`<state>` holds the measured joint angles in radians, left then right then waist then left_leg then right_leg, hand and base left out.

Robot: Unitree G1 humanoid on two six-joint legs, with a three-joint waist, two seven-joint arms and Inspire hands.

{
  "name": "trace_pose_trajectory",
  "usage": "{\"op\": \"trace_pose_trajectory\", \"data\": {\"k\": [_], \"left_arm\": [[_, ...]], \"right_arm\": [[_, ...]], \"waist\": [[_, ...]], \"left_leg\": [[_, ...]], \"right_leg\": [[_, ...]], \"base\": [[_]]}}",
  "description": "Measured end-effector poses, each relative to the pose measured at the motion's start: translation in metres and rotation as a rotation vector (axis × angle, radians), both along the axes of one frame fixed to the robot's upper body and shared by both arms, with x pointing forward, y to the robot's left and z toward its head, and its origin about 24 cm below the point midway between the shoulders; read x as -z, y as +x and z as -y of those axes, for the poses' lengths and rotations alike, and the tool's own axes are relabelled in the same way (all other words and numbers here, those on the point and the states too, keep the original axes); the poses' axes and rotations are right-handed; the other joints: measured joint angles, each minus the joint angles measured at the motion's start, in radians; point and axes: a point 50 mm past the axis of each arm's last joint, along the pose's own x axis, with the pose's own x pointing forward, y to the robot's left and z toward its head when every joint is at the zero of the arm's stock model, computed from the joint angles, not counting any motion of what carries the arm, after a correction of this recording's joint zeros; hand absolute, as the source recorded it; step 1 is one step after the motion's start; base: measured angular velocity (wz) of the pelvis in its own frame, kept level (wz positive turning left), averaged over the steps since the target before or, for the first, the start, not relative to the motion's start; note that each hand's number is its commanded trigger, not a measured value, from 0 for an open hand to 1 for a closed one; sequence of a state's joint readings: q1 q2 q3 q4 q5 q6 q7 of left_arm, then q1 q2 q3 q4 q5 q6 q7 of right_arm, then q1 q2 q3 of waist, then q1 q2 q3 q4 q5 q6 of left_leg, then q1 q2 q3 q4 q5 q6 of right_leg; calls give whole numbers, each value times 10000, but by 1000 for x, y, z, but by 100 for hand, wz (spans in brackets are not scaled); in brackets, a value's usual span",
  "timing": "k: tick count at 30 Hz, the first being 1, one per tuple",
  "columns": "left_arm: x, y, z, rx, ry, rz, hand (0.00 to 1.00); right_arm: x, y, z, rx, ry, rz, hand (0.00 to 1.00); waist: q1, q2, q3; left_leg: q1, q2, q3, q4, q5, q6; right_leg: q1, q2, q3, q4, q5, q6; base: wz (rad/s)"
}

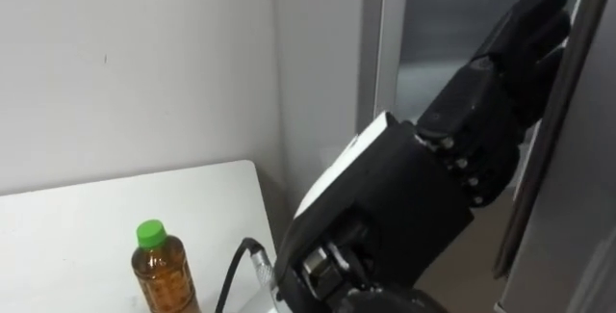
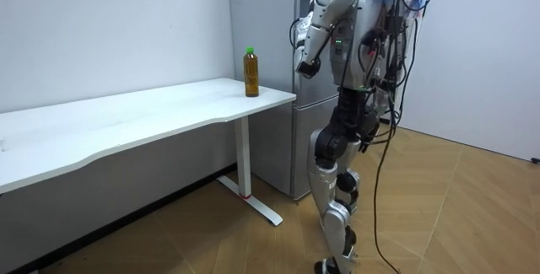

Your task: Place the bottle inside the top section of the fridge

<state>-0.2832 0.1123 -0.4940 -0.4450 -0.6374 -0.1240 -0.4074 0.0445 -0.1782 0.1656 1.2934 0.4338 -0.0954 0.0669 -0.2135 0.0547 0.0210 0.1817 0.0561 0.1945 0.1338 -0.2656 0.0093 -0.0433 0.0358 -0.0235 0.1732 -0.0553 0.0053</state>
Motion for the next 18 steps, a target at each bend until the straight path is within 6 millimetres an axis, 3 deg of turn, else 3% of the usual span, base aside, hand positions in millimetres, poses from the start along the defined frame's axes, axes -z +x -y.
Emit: {"op": "trace_pose_trajectory", "data": {"k": [4, 9, 18], "left_arm": [[0, -2, 2, 145, -15, 62, 0], [1, -4, 4, 393, 40, 207, 0], [0, -8, 10, 871, 145, 355, 0]], "right_arm": [[-1, 1, 2, -77, -62, 7, 0], [-2, 6, 2, -127, -65, 114, 0], [-2, 7, 3, -166, 4, 151, 0]], "waist": [[-91, 72, -14], [-472, 76, -11], [-844, 147, 12]], "left_leg": [[45, -6, 249, 6, -99, 63], [93, -12, 521, 13, -189, 125], [143, 8, 1115, 8, -339, 102]], "right_leg": [[-25, 18, 159, -1, 30, 51], [-128, 31, 242, 120, 33, 99], [-441, 196, 513, 341, 36, 115]], "base": [[-17], [-14], [-21]]}}
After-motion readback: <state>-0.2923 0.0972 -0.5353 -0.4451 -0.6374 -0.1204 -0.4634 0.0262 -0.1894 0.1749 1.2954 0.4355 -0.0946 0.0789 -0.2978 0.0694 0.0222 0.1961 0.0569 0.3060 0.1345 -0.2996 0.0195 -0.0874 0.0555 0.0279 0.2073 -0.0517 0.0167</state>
